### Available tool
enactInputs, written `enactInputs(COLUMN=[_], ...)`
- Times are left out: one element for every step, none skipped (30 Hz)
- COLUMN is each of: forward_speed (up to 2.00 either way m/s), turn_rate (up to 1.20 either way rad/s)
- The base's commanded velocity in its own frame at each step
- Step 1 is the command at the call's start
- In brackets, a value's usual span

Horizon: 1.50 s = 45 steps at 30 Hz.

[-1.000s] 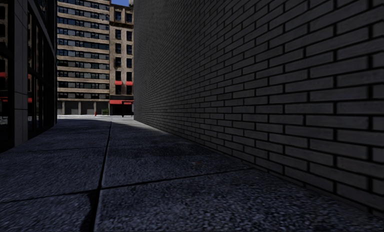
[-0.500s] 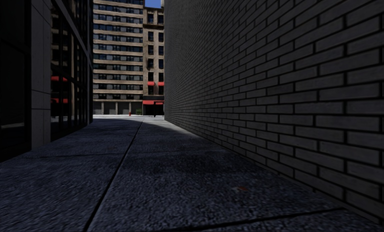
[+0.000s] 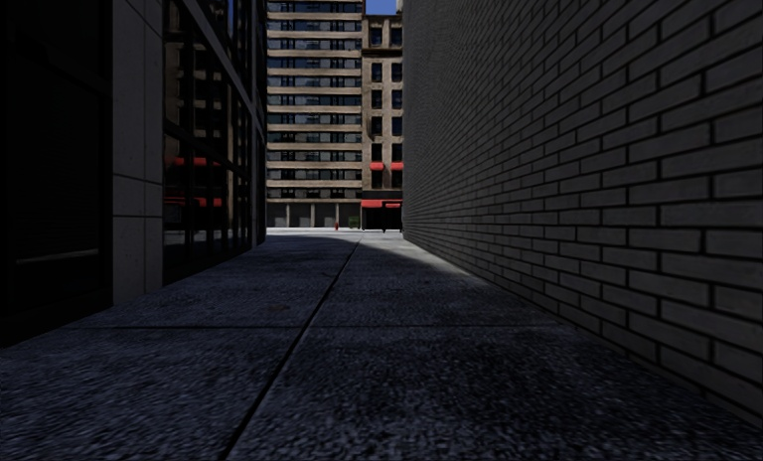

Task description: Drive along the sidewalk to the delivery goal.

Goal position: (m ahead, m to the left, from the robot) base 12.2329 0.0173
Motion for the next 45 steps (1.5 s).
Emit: enactInputs(forward_speed=[1.92, 1.92, 1.92, 1.92, 1.92, 1.92, 1.92, 1.92, 1.92, 1.92, 1.92, 1.92, 1.92, 1.92, 1.92, 1.92, 1.92, 1.92, 1.92, 1.92, 1.92, 1.92, 1.92, 1.92, 1.92, 1.92, 1.92, 1.92, 1.92, 1.92, 1.92, 1.92, 1.92, 1.92, 1.92, 1.92, 2.0, 2.0, 2.0, 2.0, 2.0, 2.0, 2.0, 2.0, 2.0], turn_rate=[0.51, 0.49, 0.49, 0.41, 0.27, 0.22, 0.22, 0.21, 0.21, 0.2, 0.2, 0.01, 0.0, 0.0, 0.0, 0.0, 0.0, 0.0, 0.0, 0.0, 0.0, 0.0, 0.0, 0.0, 0.0, 0.0, 0.0, 0.0, 0.0, 0.0, 0.0, 0.0, 0.0, 0.0, 0.0, 0.0, 0.0, 0.0, 0.0, 0.0, 0.0, 0.0, 0.0, -0.01, -0.01])
